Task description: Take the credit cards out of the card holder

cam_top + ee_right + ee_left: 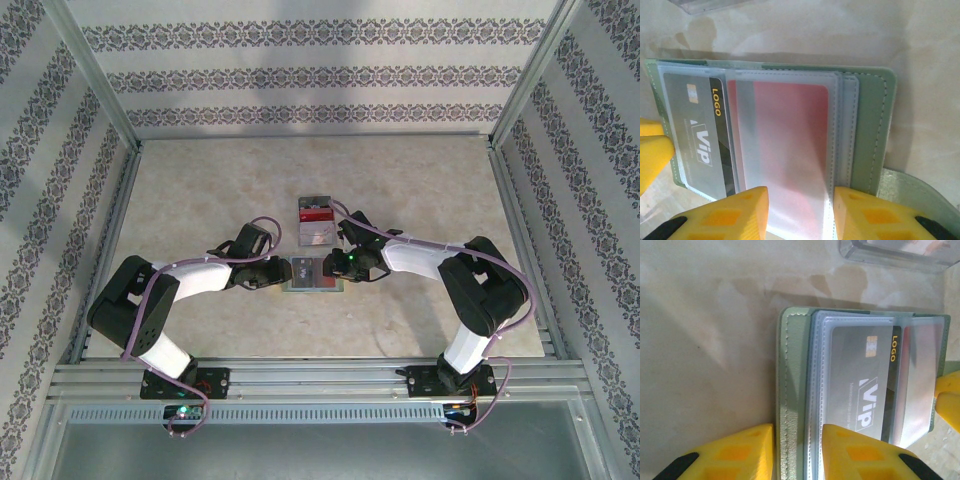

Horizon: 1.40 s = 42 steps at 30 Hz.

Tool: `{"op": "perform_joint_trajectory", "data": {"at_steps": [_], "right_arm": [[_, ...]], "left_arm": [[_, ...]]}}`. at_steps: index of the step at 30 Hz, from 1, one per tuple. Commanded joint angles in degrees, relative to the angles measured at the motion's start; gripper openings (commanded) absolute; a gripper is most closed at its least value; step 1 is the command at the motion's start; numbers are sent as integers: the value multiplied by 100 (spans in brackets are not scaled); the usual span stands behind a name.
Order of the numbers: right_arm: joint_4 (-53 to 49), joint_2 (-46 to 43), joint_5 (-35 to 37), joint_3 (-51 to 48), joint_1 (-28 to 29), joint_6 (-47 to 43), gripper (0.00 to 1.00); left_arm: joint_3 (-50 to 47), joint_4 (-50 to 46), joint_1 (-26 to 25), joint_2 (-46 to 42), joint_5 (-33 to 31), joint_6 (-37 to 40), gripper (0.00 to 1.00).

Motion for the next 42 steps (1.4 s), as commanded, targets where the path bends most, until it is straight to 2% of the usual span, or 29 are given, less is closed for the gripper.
{"op": "perform_joint_trajectory", "data": {"at_steps": [1,15,19,25,33,37,42], "right_arm": [[215,-20,-188,55,94,90,39],[907,-456,-818,-199,6,484,39],[1236,-340,-1099,-144,70,640,39],[1457,22,-1134,92,284,760,39],[1555,492,-1066,425,586,838,39],[1365,97,-855,289,482,719,39],[758,-575,-697,2,112,384,40]], "left_arm": [[5,-12,33,115,45,81,31],[-11,23,32,78,70,64,31],[-55,29,32,-48,-23,43,31],[-185,-249,164,-660,-309,60,39],[-374,-834,703,-1556,-415,240,43],[-451,-722,769,-1653,-197,204,43],[-433,-289,753,-1360,273,119,41]]}}
